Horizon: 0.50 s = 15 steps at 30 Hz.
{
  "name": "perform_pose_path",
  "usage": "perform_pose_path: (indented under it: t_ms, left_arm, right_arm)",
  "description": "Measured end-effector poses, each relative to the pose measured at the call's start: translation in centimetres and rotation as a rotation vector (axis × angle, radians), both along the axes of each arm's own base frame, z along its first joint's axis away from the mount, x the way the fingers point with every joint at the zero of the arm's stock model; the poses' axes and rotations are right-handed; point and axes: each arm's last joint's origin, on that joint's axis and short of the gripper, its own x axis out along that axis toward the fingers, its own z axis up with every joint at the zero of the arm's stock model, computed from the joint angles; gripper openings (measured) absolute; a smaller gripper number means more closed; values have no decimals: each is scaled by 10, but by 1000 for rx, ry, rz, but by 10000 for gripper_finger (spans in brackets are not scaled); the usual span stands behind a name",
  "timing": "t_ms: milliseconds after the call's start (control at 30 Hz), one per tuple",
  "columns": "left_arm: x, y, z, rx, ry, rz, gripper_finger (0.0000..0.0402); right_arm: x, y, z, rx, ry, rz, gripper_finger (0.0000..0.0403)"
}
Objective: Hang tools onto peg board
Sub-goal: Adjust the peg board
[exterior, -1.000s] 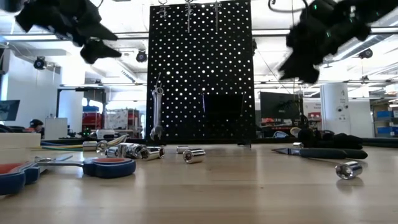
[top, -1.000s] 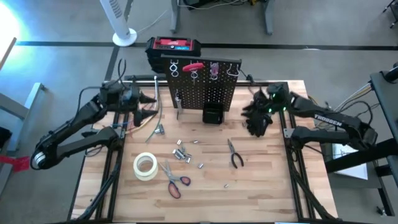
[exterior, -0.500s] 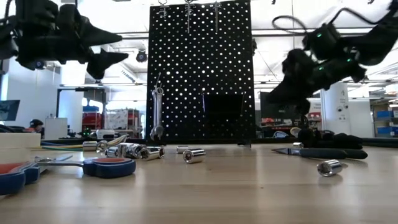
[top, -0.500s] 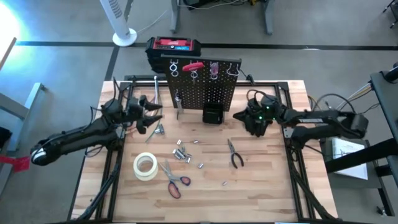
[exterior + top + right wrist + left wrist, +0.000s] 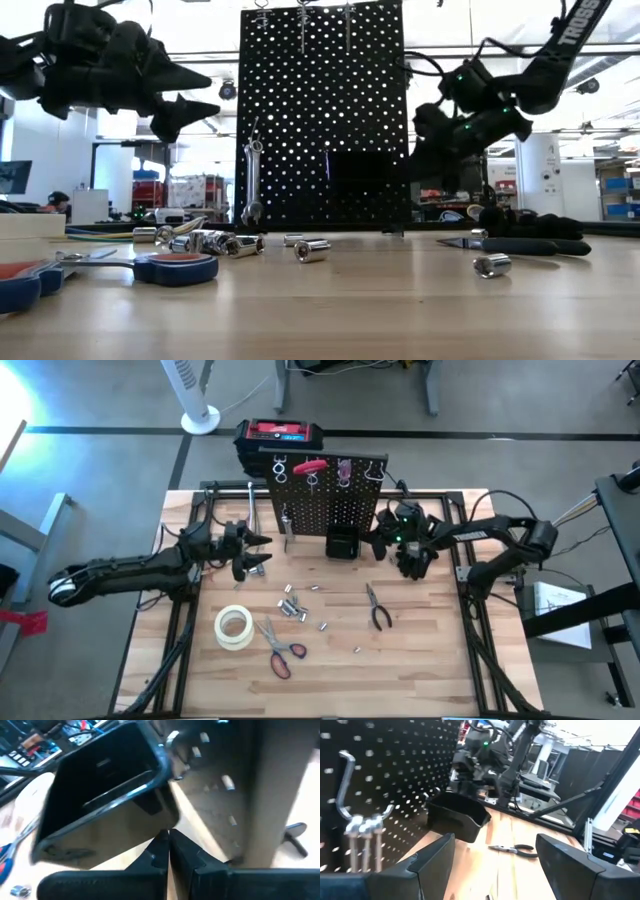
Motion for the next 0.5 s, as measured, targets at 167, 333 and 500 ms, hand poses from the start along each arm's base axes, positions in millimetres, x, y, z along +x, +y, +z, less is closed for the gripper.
perform_pose_path:
  t_ms: [167, 333, 500]
  left_arm:
    - [3, -1, -3, 9, 25, 32, 270]
    - [6, 0, -4, 15, 14, 31, 270]
    - [10, 0, -3, 19, -8, 19, 270]
  right_arm:
    - [-3, -11, -4, -17, 23, -24, 1]
    - [-10, -21, -3, -36, 27, -56, 0]
    - [-14, -27, -2, -41, 27, -69, 0]
